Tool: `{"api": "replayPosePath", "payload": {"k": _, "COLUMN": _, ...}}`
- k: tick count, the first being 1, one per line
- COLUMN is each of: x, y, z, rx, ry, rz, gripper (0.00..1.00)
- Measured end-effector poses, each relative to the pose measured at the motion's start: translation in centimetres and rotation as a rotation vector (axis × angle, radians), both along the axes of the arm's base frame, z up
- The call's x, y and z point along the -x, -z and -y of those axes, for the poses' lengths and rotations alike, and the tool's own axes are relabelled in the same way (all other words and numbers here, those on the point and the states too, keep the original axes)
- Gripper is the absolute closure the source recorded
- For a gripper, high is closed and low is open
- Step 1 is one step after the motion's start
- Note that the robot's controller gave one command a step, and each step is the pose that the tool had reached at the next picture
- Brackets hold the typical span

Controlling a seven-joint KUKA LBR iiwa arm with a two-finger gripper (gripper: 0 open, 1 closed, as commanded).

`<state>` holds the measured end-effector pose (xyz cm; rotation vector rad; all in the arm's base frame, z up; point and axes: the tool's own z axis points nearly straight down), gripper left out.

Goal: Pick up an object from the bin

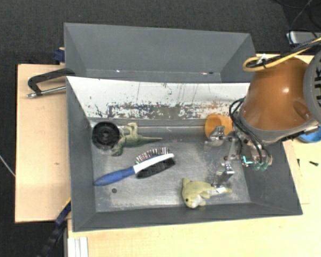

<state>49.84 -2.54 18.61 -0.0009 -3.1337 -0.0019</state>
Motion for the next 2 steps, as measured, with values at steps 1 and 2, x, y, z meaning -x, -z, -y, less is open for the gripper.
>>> {"api": "replayPosePath", "payload": {"k": 1, "x": 0.4, "y": 11.5, "z": 0.2, "rx": -0.001, "ry": -0.386, "rz": 0.012, "gripper": 0.0}}
{"api": "replayPosePath", "payload": {"k": 2, "x": -0.2, "y": 8.4, "z": 4.5, "rx": 0.002, "ry": -0.355, "rz": 0.018, "gripper": 0.0}}
